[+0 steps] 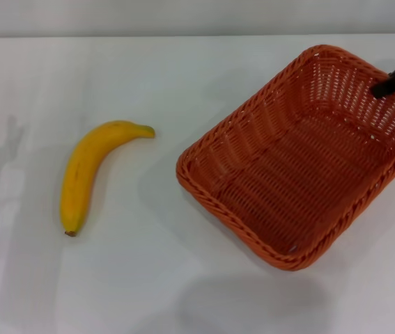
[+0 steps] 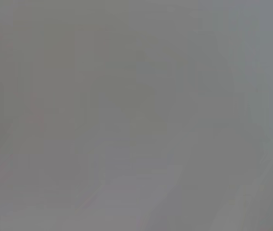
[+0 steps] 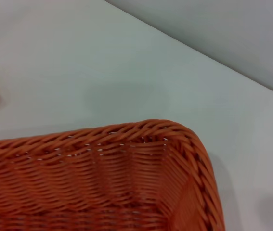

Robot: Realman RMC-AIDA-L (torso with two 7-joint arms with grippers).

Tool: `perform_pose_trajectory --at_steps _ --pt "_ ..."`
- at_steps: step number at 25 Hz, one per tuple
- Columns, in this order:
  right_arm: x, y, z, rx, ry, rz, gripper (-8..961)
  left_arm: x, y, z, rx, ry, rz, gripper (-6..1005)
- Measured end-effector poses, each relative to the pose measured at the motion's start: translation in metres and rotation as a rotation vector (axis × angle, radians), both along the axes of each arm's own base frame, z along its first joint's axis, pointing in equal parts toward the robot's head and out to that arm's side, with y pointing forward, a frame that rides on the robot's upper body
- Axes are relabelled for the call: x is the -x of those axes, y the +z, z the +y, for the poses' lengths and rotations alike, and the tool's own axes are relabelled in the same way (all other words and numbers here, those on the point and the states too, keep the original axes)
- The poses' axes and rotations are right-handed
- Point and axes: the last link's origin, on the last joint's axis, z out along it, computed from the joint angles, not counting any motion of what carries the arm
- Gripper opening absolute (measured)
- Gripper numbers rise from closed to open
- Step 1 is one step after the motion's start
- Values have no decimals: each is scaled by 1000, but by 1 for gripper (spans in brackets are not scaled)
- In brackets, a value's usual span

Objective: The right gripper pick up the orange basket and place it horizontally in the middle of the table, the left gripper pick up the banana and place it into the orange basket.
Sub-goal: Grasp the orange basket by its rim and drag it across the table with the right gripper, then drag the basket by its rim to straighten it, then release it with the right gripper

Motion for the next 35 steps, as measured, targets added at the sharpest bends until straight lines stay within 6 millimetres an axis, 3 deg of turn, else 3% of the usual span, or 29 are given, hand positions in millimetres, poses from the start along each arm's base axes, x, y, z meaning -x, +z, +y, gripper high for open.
perform_pose_trajectory --at_steps 17,27,35 --pt "1 51 -5 -13 -132 271 171 -3 2 4 -6 -12 7 885" --pt "7 63 -4 -61 -195 416 172 -3 5 6 -11 -16 13 885" --pt "-13 70 -10 -119 -288 603 179 -5 9 11 -17 -25 32 884"
